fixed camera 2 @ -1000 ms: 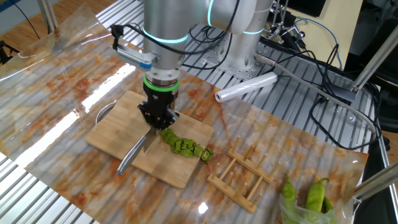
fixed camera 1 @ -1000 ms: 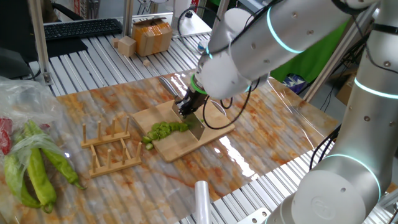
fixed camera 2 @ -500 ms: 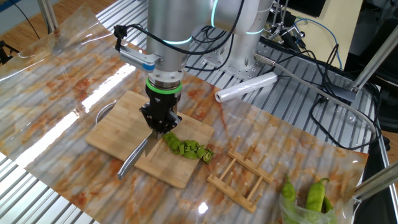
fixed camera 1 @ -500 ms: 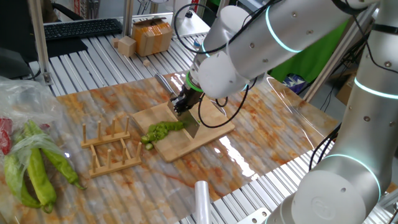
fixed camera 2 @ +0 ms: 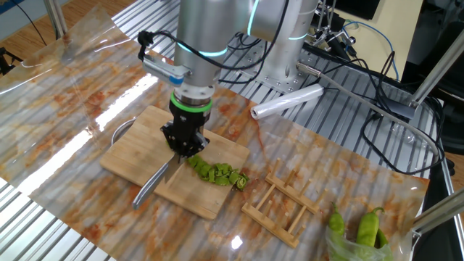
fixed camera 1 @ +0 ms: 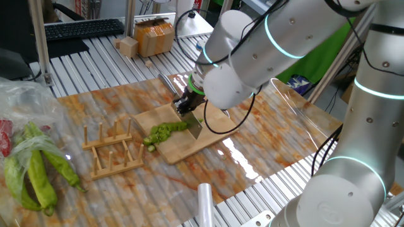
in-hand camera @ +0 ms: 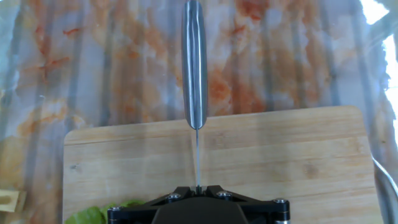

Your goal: Chop the chili peppers

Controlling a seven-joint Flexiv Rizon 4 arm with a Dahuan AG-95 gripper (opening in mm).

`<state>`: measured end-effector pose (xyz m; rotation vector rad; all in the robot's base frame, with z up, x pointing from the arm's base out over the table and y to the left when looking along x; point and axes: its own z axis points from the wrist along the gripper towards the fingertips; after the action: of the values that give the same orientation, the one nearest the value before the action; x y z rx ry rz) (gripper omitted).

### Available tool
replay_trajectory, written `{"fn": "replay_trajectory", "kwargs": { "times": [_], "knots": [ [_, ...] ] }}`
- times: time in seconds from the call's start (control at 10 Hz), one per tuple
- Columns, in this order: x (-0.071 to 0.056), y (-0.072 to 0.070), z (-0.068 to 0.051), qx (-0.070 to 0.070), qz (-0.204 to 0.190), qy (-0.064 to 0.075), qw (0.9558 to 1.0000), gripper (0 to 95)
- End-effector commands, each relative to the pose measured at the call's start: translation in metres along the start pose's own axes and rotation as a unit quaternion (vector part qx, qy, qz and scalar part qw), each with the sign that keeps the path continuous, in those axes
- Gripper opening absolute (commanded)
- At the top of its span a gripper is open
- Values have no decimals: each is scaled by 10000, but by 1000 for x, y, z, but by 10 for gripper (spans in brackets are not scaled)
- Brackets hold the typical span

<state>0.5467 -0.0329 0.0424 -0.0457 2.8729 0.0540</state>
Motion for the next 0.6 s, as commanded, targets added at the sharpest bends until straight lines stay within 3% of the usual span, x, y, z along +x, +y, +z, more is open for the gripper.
{"fn": "replay_trajectory", "kwargs": {
  "times": [0.1, 0.3, 0.6],
  "knots": [
    [3, -1, 6, 47, 12, -77, 10000, 0],
    [9, -1, 7, 42, 19, -80, 10000, 0],
    [6, 0, 4, 2, 49, -25, 10000, 0]
  ]
}}
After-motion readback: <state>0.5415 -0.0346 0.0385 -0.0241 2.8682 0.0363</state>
